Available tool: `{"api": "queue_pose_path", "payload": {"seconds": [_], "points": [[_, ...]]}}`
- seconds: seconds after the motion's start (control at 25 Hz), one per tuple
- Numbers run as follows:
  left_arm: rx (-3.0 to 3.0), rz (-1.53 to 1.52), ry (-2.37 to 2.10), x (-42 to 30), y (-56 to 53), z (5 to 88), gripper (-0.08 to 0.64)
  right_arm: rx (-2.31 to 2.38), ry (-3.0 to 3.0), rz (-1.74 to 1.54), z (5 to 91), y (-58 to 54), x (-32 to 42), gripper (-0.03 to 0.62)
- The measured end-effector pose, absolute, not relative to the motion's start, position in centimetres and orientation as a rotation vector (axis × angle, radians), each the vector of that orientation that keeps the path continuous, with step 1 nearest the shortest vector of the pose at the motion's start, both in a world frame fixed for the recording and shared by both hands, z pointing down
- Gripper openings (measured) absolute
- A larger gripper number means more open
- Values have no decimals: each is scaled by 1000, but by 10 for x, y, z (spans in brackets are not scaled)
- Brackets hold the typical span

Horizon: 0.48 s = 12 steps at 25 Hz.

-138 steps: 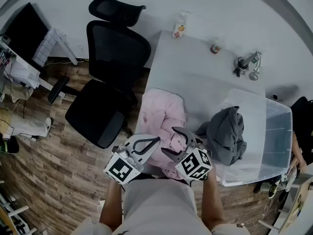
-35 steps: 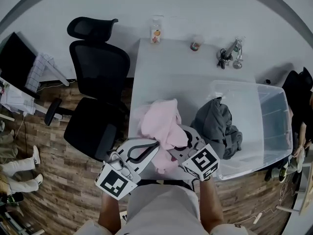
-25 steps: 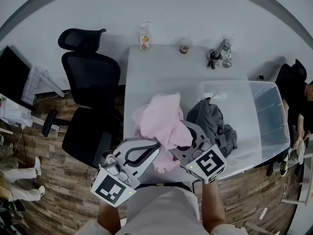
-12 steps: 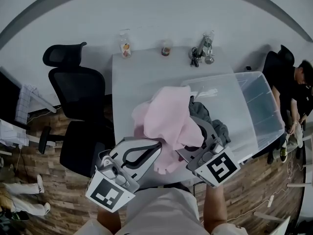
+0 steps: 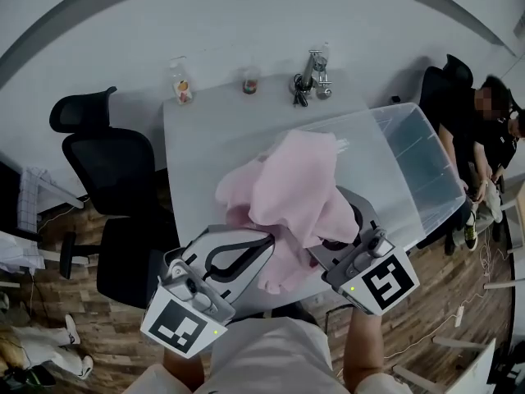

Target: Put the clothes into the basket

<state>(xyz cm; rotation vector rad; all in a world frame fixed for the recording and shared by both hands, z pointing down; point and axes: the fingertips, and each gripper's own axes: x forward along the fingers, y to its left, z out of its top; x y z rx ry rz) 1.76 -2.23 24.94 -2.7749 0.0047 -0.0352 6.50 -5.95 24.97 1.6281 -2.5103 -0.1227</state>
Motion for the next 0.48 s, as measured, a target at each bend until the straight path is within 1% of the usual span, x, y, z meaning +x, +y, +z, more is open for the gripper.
{"api": "queue_pose_path", "payload": {"seconds": [0.48], "points": [[-2753,28,-103,71,-9,232,1,1805,-2360,-144,236,-36,138,232]]}}
